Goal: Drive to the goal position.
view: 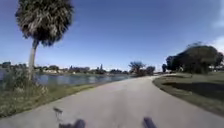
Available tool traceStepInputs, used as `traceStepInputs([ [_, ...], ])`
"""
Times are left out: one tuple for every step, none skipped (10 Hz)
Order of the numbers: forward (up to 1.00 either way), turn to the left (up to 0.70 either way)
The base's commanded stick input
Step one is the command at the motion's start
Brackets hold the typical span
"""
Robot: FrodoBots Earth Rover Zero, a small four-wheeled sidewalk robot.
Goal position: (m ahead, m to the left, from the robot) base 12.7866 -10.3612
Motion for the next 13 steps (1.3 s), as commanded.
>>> traceStepInputs([
  [0.85,0.0],
  [0.85,0.0],
  [0.85,0.0],
  [0.85,0.0],
  [0.85,0.0],
  [0.85,0.0],
  [0.85,0.0],
  [0.85,0.0],
  [0.85,0.0],
  [0.85,0.0],
  [0.85,0.0],
  [0.85,0.0],
  [0.85,0.0],
])
